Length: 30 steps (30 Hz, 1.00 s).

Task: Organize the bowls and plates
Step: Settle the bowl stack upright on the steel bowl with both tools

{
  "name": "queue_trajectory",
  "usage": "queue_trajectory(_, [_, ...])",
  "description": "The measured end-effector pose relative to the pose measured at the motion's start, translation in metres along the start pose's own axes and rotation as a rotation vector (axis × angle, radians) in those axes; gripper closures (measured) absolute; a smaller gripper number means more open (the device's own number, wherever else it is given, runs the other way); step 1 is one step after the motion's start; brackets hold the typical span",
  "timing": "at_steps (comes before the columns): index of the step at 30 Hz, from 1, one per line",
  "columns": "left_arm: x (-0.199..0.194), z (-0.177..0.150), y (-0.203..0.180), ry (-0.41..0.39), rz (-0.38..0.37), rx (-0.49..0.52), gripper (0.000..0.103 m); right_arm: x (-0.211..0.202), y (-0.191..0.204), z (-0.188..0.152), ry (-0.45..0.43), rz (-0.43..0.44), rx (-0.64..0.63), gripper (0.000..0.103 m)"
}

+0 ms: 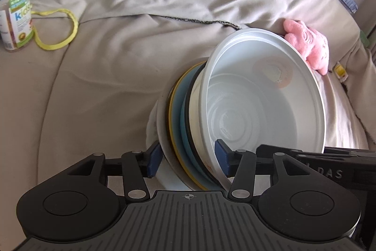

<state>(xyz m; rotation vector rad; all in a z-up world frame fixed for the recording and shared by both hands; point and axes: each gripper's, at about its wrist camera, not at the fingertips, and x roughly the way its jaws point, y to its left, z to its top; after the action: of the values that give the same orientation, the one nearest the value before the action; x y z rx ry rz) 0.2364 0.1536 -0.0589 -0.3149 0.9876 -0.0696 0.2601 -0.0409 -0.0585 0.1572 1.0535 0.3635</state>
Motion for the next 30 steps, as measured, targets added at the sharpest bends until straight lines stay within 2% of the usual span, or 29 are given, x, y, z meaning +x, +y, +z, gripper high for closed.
queue_trajectory(7, [0.002,-0.001,-0.013,-0.001,0.043,0.051,0.05,0.001,0.0,0.0,-0.017,-0.039,-0.012,0.056])
queue_trajectory(18, [-0.007,-0.005,-0.008,0.016,0.019,0.032,0.049,-0.007,0.004,0.001,-0.002,-0.042,-0.038,0.054])
queue_trajectory(21, [-0.015,-0.004,-0.01,-0.014,0.044,0.058,0.049,-0.021,0.006,0.007,-0.053,-0.062,-0.064,0.05])
queue_trajectory(25, [-0.033,0.003,-0.012,-0.095,0.051,0.079,0.055,-0.04,0.001,0.019,-0.122,-0.071,-0.046,0.05])
queue_trajectory(30, [-0.052,0.014,-0.001,-0.213,0.024,0.032,0.055,-0.046,-0.013,0.029,-0.157,-0.081,0.005,0.05])
